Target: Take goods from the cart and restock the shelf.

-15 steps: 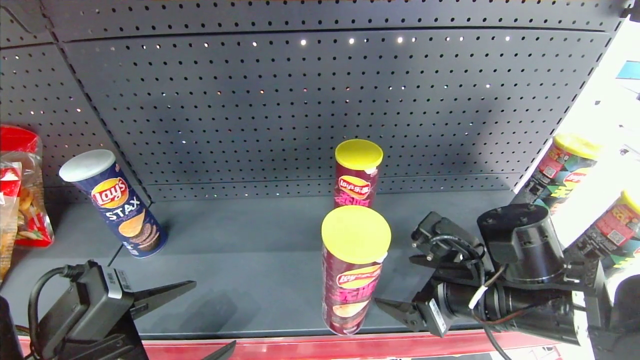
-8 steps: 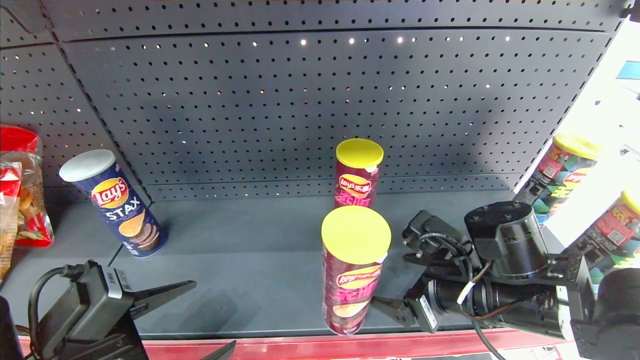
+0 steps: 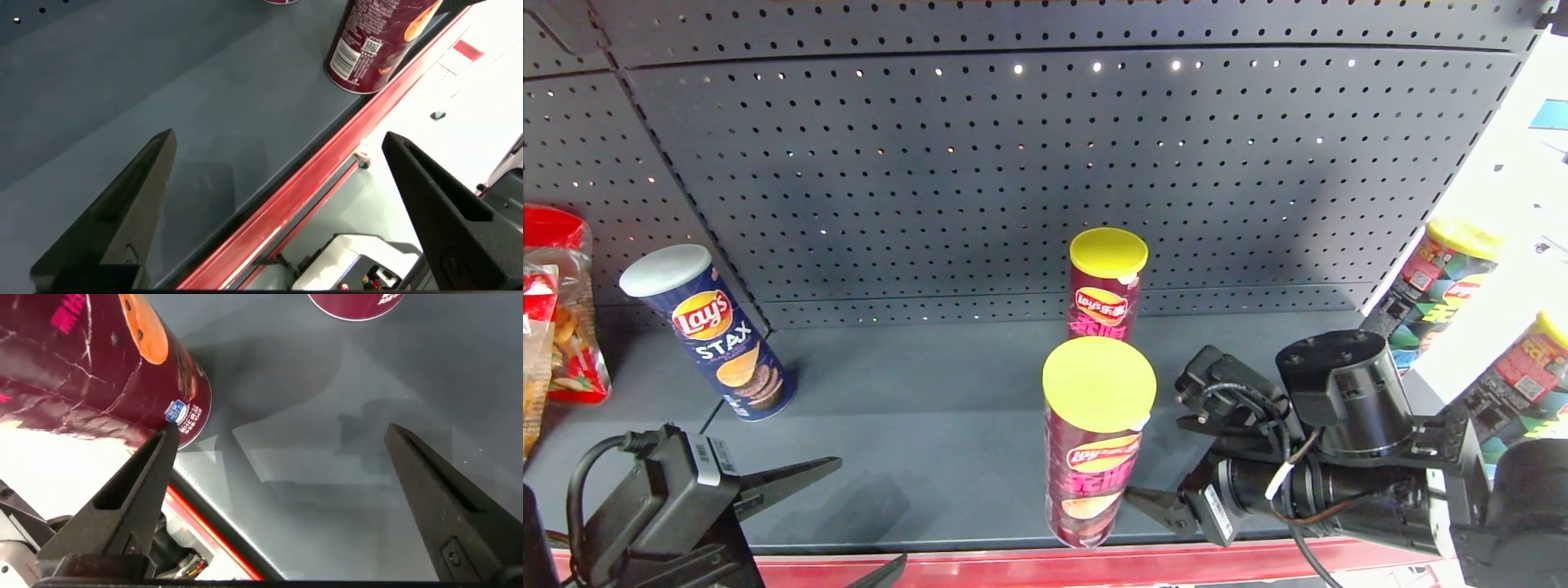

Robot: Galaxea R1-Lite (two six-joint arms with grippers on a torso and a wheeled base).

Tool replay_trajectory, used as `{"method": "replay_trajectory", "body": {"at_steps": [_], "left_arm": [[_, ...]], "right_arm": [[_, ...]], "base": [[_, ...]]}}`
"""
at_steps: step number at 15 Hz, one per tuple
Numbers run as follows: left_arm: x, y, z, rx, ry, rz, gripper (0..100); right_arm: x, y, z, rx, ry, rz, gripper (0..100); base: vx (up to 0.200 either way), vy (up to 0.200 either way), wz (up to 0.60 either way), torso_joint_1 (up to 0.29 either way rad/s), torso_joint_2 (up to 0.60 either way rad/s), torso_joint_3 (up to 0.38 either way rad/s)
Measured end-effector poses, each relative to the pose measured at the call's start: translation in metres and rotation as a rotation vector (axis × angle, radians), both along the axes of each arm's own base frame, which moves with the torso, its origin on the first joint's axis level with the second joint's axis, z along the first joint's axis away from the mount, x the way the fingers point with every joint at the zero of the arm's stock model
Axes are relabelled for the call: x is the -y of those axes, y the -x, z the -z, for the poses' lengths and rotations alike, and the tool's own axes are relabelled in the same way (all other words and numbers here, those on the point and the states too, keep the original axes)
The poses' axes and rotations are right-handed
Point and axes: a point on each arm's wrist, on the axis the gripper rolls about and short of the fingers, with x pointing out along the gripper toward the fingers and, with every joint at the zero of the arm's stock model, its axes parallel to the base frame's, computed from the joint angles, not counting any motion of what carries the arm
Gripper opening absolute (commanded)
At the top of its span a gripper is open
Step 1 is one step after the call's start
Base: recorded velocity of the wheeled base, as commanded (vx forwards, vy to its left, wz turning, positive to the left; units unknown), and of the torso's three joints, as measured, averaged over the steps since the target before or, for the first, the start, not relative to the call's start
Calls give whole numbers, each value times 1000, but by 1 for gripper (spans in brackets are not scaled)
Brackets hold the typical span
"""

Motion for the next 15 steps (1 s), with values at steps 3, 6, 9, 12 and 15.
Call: {"method": "replay_trajectory", "body": {"at_steps": [3,6,9,12,15], "left_arm": [[0,0,0,1,1,0,100],[0,0,-1,4,2,-1,100],[0,1,-1,5,3,0,100],[-1,1,0,1,1,-2,100],[-5,4,3,-2,-1,-20,100]], "right_arm": [[-2,1,-1,3,-3,-7,100],[-3,2,-1,3,-3,-13,100],[-4,2,-1,3,-3,-15,100],[-3,2,-1,-2,-8,-7,100],[1,4,-5,4,-24,31,100]], "base": [[0,0,0,0,0,0],[0,0,0,0,0,0],[0,0,0,0,0,0],[0,0,0,0,0,0],[0,0,0,0,0,0]]}}
